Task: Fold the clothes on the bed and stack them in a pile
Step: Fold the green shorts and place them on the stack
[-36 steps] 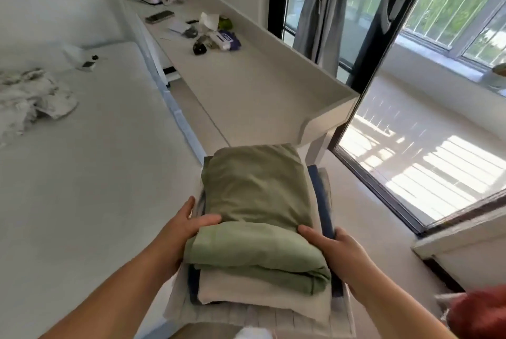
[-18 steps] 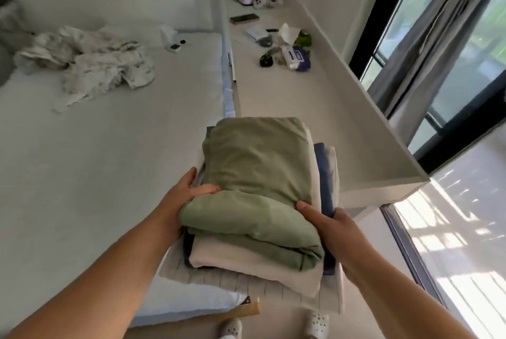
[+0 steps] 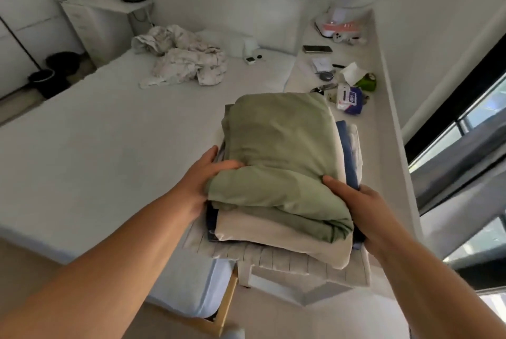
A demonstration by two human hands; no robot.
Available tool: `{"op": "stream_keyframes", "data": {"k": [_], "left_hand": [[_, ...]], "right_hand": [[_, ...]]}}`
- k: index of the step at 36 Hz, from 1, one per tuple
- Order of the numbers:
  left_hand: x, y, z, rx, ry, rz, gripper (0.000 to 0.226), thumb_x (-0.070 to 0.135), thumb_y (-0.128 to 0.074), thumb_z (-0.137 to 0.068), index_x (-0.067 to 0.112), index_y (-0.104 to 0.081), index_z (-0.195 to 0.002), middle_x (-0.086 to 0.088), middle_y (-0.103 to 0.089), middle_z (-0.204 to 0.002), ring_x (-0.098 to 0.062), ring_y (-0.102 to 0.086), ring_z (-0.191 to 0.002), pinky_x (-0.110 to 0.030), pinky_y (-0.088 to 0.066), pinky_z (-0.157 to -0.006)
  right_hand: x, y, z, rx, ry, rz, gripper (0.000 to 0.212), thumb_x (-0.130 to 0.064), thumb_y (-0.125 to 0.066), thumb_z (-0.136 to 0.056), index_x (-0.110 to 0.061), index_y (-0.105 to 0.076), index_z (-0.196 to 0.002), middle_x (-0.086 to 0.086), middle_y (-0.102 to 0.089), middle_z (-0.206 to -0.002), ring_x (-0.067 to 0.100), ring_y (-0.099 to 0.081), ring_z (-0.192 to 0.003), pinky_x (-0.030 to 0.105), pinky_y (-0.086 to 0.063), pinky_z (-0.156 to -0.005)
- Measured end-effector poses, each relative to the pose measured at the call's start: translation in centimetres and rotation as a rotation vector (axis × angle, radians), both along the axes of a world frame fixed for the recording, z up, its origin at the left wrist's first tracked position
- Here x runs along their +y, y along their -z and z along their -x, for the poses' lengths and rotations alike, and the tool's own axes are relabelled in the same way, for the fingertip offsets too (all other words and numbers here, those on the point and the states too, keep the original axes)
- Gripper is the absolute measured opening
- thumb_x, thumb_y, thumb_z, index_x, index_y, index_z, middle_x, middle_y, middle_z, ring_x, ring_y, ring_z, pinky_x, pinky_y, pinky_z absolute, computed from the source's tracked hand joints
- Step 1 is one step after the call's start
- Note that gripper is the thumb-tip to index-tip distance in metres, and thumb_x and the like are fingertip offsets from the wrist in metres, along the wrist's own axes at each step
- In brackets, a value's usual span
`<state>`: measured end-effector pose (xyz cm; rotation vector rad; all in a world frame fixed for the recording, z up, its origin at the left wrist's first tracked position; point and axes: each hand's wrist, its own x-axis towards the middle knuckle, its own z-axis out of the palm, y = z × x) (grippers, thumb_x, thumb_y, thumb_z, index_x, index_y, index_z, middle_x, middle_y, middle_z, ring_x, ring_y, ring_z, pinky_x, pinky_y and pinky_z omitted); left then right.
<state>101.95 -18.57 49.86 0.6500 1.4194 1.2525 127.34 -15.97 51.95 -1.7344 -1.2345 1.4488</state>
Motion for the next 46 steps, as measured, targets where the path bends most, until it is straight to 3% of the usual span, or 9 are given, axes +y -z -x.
{"op": "stream_keyframes", "data": {"k": [6,9,14,23,27,33,37,42,46], "left_hand": [[3.7,-0.5,-1.4,0.005,0.018,-0.005,0.106,0.023,-0.079,-0.059,0.019,-0.021,-0.148,-0.001,-0.038,-0.147,-0.017,-0.055,-0.111,-0.025,-0.046,-0.075],[5.7,0.1,-2.1,0.028,0.045,0.006,0.097,0.018,-0.076,-0.072,0.016,-0.018,-0.149,-0.002,-0.033,-0.150,-0.015,-0.052,-0.109,-0.022,-0.045,-0.071],[10.2,2.0,-3.0,0.076,0.145,0.028,0.110,0.023,-0.082,-0.062,0.016,-0.016,-0.149,-0.003,-0.030,-0.151,-0.020,-0.044,-0.127,-0.031,-0.042,-0.094],[16.7,7.7,-4.9,0.110,0.368,0.171,0.105,0.020,-0.081,-0.070,0.020,-0.012,-0.150,-0.004,-0.024,-0.154,-0.023,-0.037,-0.133,-0.040,-0.035,-0.107],[17.3,10.2,-5.1,0.155,0.409,0.198,0.101,0.026,-0.078,-0.073,0.020,-0.013,-0.150,-0.003,-0.021,-0.155,-0.020,-0.029,-0.137,-0.028,-0.031,-0.101],[17.5,11.0,-5.0,0.397,0.508,0.212,0.126,0.066,-0.070,-0.048,0.021,-0.011,-0.150,0.001,-0.022,-0.155,-0.018,-0.028,-0.138,-0.023,-0.025,-0.101],[18.6,9.3,-4.3,0.644,0.531,0.232,0.117,0.059,-0.075,-0.064,0.021,-0.006,-0.150,-0.002,-0.017,-0.156,-0.021,-0.024,-0.140,-0.034,-0.025,-0.109],[18.9,4.1,-7.7,0.834,0.549,-0.292,0.074,0.046,-0.060,-0.081,0.029,-0.026,-0.145,0.034,-0.038,-0.128,0.021,-0.027,-0.115,0.003,-0.016,-0.094],[16.7,5.2,-10.8,1.193,0.900,-0.294,0.068,0.055,-0.040,-0.091,0.035,-0.011,-0.148,0.004,-0.004,-0.158,-0.012,-0.001,-0.144,-0.031,0.000,-0.111]], "right_hand": [[3.9,-0.1,-1.4,0.028,0.011,-0.004,0.048,-0.052,-0.075,-0.067,-0.016,-0.060,-0.095,0.009,-0.069,-0.080,0.029,-0.065,-0.069,0.026,-0.045,-0.044],[5.6,0.6,-2.3,0.012,0.038,0.010,0.048,-0.051,-0.074,-0.067,-0.016,-0.059,-0.096,0.008,-0.068,-0.083,0.029,-0.065,-0.073,0.028,-0.046,-0.050],[8.5,2.9,-3.2,0.016,0.117,0.092,0.052,-0.047,-0.074,-0.071,-0.015,-0.055,-0.106,0.010,-0.066,-0.096,0.030,-0.064,-0.086,0.038,-0.052,-0.068],[12.1,8.4,-5.3,0.007,0.269,0.210,0.038,-0.039,-0.076,-0.071,-0.020,-0.056,-0.097,0.009,-0.067,-0.094,0.030,-0.064,-0.085,0.038,-0.053,-0.069],[12.5,10.5,-5.5,-0.038,0.277,0.257,0.047,-0.042,-0.074,-0.072,-0.017,-0.057,-0.106,0.008,-0.067,-0.095,0.029,-0.064,-0.086,0.039,-0.053,-0.072],[13.2,11.5,-6.6,-0.042,0.229,0.332,0.060,-0.046,-0.072,-0.074,-0.011,-0.054,-0.119,0.009,-0.066,-0.102,0.027,-0.063,-0.091,0.037,-0.051,-0.074],[13.9,10.2,-7.0,-0.278,0.143,0.239,0.081,-0.055,-0.066,-0.077,-0.012,-0.037,-0.139,0.009,-0.050,-0.133,0.029,-0.049,-0.118,0.037,-0.039,-0.095],[14.1,7.3,-5.1,-0.519,-0.134,-0.185,0.092,-0.074,-0.045,-0.072,-0.031,-0.015,-0.149,-0.007,-0.018,-0.153,0.014,-0.017,-0.140,0.033,-0.019,-0.108],[11.4,8.7,-3.4,-0.664,-0.445,-0.271,0.103,-0.082,-0.011,-0.064,-0.027,-0.007,-0.150,-0.008,0.000,-0.158,0.006,0.004,-0.143,0.026,0.001,-0.113]]}}
